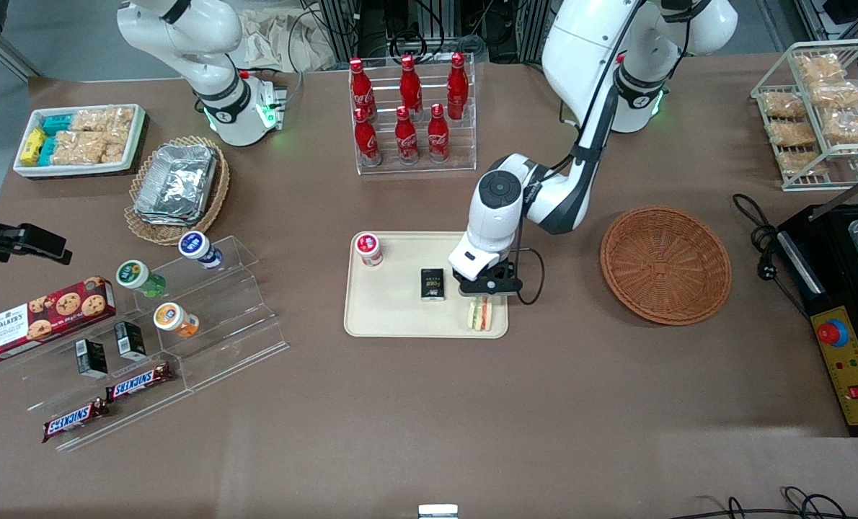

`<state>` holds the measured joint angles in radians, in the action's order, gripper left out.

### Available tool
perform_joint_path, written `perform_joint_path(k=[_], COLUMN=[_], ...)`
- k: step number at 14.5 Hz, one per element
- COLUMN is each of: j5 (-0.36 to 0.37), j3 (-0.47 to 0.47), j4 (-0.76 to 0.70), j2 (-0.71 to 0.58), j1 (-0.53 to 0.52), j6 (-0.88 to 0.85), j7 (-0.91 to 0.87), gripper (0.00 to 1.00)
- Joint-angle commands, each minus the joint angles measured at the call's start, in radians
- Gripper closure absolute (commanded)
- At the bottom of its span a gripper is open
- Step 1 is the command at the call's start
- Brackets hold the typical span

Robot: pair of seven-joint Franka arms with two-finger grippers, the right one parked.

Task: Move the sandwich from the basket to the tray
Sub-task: 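Lower the sandwich onto the tray beside the tissue pack and open the left gripper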

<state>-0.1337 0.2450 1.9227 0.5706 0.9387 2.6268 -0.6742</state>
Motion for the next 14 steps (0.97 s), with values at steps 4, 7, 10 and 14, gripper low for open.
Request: perform_joint_path(k=[4, 7, 10, 14], j5=[-0.012, -0.010, -0.010, -0.010], j3=[0.005, 0.005, 0.008, 0.026], j4=[0.027, 0.024, -0.016, -0.048], j2=[-0.021, -0.041, -0.069, -0.139], j1=[0.005, -0.001, -0.003, -0.020], j6=[0.018, 0.004, -0.088, -0.191], j7=[-0.022, -0.013, -0.013, 0.048], gripper=[0.00, 0.00, 0.00, 0.00])
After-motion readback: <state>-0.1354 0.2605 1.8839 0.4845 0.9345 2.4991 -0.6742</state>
